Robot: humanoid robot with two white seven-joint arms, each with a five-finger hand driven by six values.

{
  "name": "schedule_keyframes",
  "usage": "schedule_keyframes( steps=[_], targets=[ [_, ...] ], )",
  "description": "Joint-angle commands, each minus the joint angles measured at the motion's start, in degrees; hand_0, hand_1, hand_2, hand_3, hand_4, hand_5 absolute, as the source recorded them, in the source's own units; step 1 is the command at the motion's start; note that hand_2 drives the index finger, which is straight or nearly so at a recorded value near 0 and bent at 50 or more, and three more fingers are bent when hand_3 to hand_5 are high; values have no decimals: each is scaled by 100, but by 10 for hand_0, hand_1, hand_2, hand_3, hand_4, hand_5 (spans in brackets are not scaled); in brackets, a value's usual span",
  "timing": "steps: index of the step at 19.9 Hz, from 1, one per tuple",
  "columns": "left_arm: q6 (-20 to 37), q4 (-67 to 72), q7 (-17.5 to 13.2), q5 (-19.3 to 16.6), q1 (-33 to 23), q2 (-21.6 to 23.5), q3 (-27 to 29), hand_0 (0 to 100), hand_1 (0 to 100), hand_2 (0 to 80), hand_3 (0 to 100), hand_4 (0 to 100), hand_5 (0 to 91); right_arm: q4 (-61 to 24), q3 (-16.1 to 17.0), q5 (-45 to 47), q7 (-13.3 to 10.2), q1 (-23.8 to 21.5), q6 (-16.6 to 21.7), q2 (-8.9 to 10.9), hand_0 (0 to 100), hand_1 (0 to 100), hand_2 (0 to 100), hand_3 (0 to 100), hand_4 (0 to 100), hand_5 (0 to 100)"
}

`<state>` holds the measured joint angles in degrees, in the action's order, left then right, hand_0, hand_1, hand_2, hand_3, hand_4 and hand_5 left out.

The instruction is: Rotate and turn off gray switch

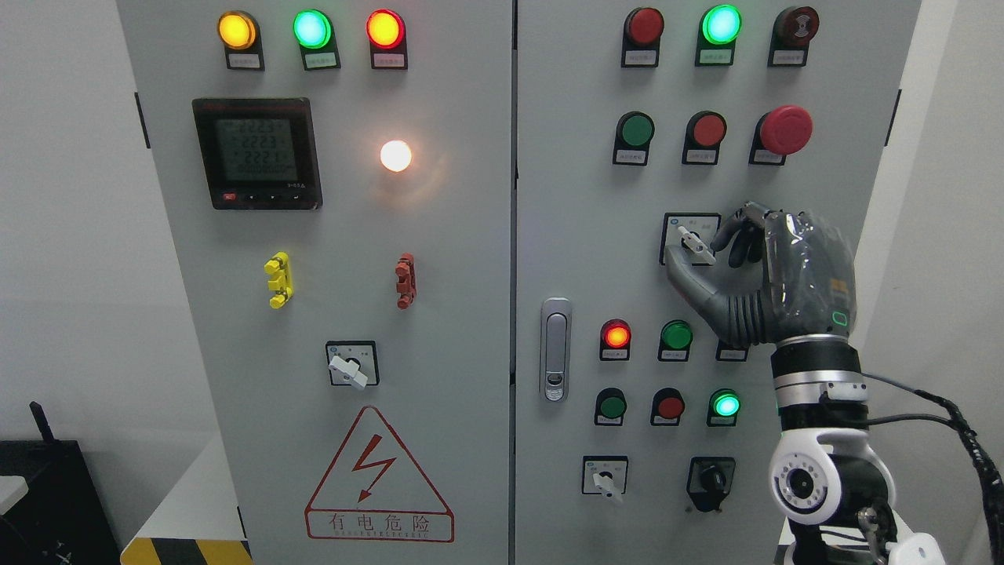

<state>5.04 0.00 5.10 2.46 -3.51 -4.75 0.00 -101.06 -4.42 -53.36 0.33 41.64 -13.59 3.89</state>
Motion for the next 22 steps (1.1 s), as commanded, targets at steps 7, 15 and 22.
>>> schedule_keyframes(
  steps=[7,15,22],
  targets=[
    [-3,79,26,0,0,0,-9,120,389,0,0,0,0,43,-41,-69,-16,19,-74,-2,153,439,646,850,856,998],
    [-3,79,17,0,0,0,-9,120,389,0,0,0,0,60,-68,-69,-16,28,-127,-2,159,444,656,861,862,999],
    [-3,79,26,0,0,0,-9,120,389,0,0,0,0,61,-68,-69,-16,28,-136,-2,167,436,664,869,869,999]
  ],
)
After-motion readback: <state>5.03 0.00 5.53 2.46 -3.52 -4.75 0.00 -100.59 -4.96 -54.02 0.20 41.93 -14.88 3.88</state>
